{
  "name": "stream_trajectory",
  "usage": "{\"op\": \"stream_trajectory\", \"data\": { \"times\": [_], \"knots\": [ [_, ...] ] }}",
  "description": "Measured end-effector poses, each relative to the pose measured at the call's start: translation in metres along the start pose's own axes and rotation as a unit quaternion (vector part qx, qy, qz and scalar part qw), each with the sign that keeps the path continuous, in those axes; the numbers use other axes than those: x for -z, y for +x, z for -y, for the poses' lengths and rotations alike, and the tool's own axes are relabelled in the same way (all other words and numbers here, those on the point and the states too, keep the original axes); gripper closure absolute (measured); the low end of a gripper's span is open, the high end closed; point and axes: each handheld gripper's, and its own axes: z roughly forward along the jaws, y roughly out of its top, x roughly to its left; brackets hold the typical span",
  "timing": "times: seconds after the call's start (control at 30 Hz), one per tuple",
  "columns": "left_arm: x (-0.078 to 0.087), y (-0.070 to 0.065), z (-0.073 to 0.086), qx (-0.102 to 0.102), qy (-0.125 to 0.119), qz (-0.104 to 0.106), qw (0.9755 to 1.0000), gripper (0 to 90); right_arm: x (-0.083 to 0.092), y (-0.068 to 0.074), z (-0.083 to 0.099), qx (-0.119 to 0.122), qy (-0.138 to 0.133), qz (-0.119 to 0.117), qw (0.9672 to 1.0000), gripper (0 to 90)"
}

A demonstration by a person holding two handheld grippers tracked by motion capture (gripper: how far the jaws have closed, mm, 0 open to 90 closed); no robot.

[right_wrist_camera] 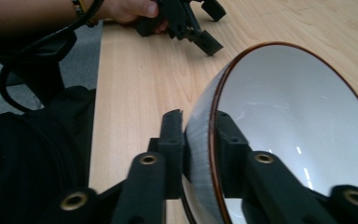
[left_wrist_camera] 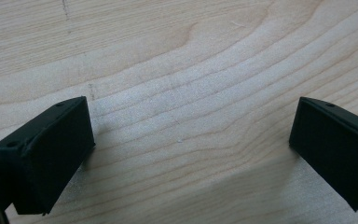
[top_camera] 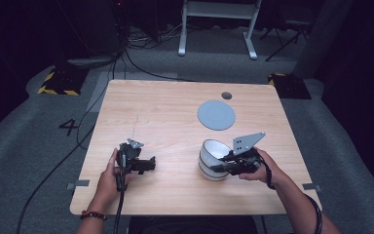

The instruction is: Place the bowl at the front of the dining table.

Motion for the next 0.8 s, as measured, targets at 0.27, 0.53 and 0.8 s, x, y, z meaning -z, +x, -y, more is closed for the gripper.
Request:
{"op": "stream_trajectory", "data": {
  "times": [0.27, 0.53, 0.8],
  "knots": [
    [0.000, 0.000, 0.000, -0.001, 0.000, -0.001, 1.0000, 0.0, 0.000, 0.000, 0.000, -0.003, 0.001, -0.004, 1.0000, 81.5],
    [0.000, 0.000, 0.000, -0.002, 0.001, -0.001, 1.0000, 0.0, 0.002, -0.001, -0.001, -0.012, -0.005, -0.009, 0.9999, 81.5],
    [0.000, 0.000, 0.000, 0.000, 0.000, 0.000, 1.0000, 0.0, 0.010, 0.002, -0.005, -0.006, -0.016, 0.000, 0.9998, 81.7]
  ]
}}
